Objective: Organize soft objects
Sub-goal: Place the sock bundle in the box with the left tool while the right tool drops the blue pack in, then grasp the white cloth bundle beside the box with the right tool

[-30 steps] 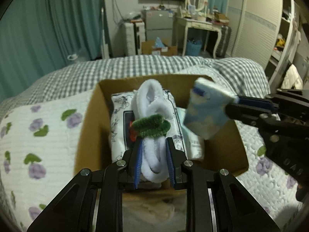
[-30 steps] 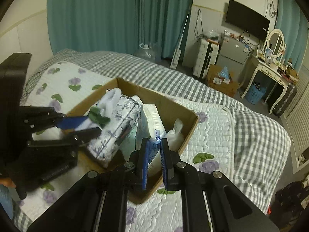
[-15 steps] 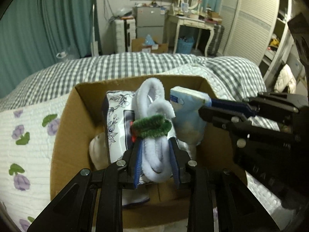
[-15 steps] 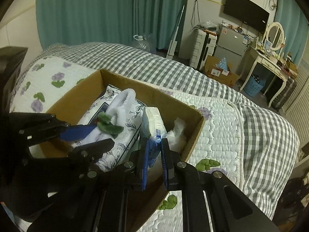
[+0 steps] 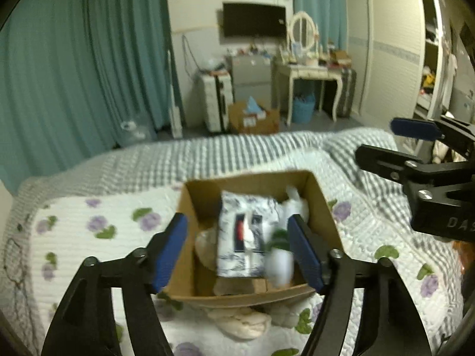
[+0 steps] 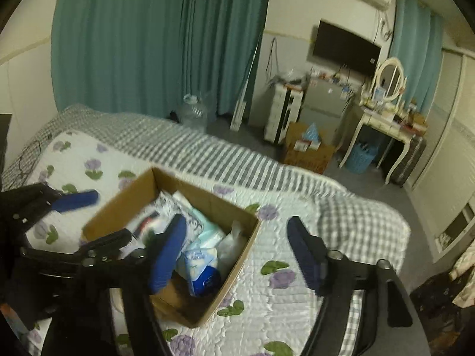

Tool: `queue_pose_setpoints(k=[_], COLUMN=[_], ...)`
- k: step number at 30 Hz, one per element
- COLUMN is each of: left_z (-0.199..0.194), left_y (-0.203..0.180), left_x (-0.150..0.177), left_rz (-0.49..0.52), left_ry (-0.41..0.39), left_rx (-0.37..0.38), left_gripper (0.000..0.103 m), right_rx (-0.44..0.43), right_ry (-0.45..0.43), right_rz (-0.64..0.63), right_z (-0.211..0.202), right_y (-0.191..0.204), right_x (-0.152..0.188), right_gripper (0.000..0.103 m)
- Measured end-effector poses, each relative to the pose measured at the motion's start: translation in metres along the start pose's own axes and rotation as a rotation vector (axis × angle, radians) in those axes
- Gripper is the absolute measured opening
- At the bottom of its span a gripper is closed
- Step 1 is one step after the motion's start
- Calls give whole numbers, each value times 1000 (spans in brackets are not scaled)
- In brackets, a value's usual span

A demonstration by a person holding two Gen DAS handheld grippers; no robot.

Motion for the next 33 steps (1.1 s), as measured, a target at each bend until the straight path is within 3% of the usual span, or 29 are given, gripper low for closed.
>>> queue_pose_setpoints(k=[3, 7, 9, 10, 12, 16, 22, 29, 33], left_z=[-28, -61, -71, -76, -85, -77, -30, 33, 56], left_y=[11, 20, 25, 26, 32, 38, 48, 47, 50], left_x=[1, 10, 15, 19, 27, 43, 78, 124, 141], left_rz=[-25, -40, -53, -63, -83, -96, -144, -150, -148], left_ry=[-46, -80, -90, -99, -136, -118, -36, 70, 138], left_rx=[-32, -47, -44, -46, -51, -57, -62, -66, -61], left_gripper=[73, 75, 94, 99, 101, 102, 102, 101, 101], right_rx=[4, 16, 18, 17, 14, 25, -4, -51, -67], right_ry=[-32, -44, -40, -36, -30, -32, 13, 160, 266], right_rz=[15, 22, 25, 28, 33, 31, 40, 24, 0], right_z=[-33, -72, -88, -94, -106, -114, -75, 14, 63], right_y=[2, 11, 17, 20, 27, 37, 55, 82, 98], right_x=[-2, 2, 6, 9, 17, 36, 78, 127, 149], right_gripper=[87, 93, 96, 96, 96, 96, 96, 96, 81])
Point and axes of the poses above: each gripper's, at about its wrist camera, not at the fingertips, and z roughly the way its jaws point, y to its left, x to its underside, the point moved 1 cm from there along z, roughly the way its jaws point, and after that the axes turned 6 degrees about y, right-handed, at the moved point
